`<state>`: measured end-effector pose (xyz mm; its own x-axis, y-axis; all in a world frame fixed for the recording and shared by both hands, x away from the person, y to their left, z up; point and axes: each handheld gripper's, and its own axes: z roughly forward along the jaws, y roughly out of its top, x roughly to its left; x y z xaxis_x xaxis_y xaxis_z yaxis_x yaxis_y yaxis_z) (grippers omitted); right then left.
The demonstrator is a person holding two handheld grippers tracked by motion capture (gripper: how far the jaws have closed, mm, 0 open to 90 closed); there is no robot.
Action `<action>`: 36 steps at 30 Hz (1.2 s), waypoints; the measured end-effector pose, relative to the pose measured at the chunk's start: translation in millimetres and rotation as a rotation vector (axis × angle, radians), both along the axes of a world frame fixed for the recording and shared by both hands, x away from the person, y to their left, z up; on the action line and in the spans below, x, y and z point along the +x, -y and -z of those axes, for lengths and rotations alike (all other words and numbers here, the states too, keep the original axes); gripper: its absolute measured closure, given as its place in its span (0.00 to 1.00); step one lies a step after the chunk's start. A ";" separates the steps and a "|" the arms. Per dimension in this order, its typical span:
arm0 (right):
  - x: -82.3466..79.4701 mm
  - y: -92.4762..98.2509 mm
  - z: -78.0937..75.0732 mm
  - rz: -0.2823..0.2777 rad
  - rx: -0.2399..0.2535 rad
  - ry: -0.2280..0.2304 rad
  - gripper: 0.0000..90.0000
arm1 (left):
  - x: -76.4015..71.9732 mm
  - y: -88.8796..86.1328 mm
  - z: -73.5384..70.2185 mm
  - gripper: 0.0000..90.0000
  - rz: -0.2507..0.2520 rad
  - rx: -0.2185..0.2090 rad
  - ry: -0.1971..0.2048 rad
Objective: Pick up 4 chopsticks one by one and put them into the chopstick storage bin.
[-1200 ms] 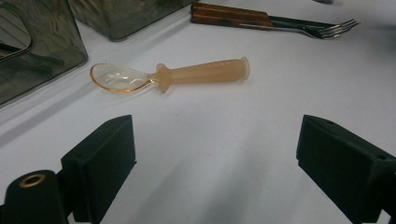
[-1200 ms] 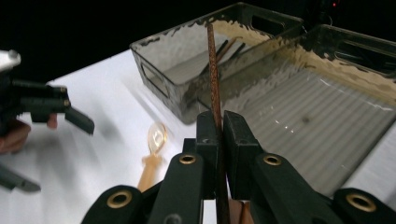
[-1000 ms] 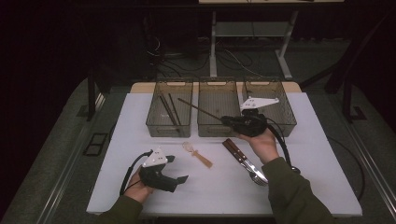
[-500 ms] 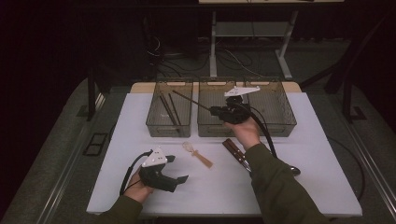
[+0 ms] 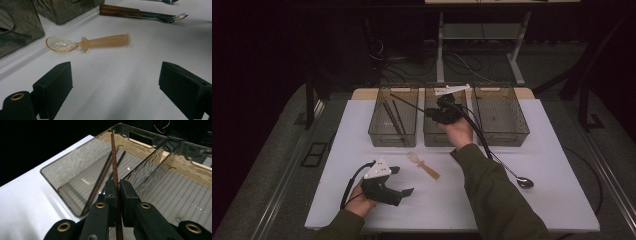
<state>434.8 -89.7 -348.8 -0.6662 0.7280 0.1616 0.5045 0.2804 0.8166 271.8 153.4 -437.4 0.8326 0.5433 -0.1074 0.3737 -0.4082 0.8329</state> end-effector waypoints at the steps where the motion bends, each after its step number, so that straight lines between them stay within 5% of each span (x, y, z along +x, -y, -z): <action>1: 2.1 -3.9 0.3 0.001 -0.008 -0.004 0.94 | 0.2 -0.1 0.1 0.11 0.000 -0.001 0.002; 19: 44.5 -65.8 15.1 0.060 -0.168 -0.035 0.94 | 0.1 -0.1 -1.3 0.11 0.006 -0.011 0.005; 32: 52.9 -88.4 25.2 0.068 -0.205 -0.053 0.93 | 0.7 -0.7 -1.9 0.11 0.008 -0.016 0.001; 36: 49.6 -88.4 20.9 0.059 -0.198 -0.032 0.79 | 0.9 -1.1 -2.2 0.11 0.010 -0.012 0.007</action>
